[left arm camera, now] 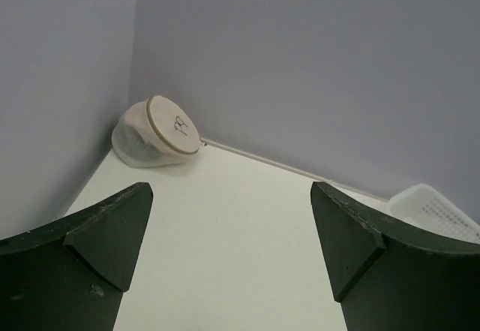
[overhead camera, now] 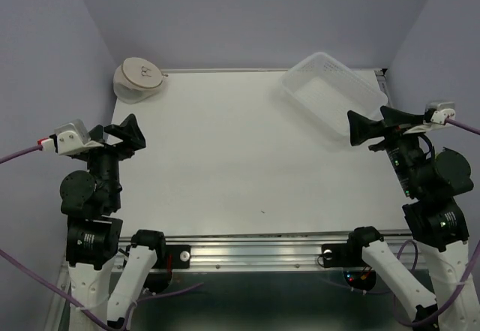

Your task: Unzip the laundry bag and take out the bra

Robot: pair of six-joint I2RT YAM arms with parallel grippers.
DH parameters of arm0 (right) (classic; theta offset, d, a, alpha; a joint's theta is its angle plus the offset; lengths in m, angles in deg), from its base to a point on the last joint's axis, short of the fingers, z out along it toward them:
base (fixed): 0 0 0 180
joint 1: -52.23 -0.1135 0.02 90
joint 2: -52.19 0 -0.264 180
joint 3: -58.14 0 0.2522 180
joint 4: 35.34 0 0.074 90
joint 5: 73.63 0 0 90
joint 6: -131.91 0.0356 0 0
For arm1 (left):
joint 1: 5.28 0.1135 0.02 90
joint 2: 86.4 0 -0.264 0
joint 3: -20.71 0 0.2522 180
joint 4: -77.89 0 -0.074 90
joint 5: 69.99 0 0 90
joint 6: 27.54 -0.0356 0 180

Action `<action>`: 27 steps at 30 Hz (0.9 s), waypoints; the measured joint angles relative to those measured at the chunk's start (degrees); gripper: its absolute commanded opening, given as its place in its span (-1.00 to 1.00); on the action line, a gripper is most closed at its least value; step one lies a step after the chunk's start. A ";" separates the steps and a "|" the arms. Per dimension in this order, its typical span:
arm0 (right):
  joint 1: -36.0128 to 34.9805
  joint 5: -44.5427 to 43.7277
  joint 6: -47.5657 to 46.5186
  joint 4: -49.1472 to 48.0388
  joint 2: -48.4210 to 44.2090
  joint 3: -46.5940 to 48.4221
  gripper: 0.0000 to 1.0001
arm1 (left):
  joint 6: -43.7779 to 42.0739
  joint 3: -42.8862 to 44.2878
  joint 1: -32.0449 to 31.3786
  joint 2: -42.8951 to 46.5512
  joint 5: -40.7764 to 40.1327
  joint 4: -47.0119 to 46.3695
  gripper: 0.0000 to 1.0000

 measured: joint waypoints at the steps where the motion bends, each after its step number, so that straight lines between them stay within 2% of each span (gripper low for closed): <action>1: 0.00 0.07 0.17 -0.02 0.13 -0.09 1.00 | 0.00 -0.42 0.00 -0.44 0.04 -0.31 0.98; 5: 0.00 0.11 1.55 -0.42 0.33 -1.97 1.00 | 0.17 -1.62 0.00 -4.09 -0.11 -0.83 0.98; 8: 0.00 2.32 3.37 -0.39 1.20 -4.42 1.00 | 1.29 -1.88 0.00 -10.25 -0.24 -1.95 0.98; 15: 0.00 14.80 6.43 -0.35 6.27 -9.53 1.00 | 8.02 -2.01 0.87 -31.45 -0.57 -8.07 0.98; 18: 0.00 20.87 7.17 -1.25 8.70 -10.91 1.00 | 10.75 -1.11 3.52 -39.63 -1.31 -10.49 0.98; 23: 0.00 29.11 8.81 -2.71 7.17 -16.00 1.00 | 15.37 6.88 10.99 -54.31 -4.42 -16.35 0.98; 27: 0.00 31.50 9.55 -4.37 5.57 -16.13 1.00 | 18.01 14.27 14.78 -64.59 -5.97 -21.18 0.98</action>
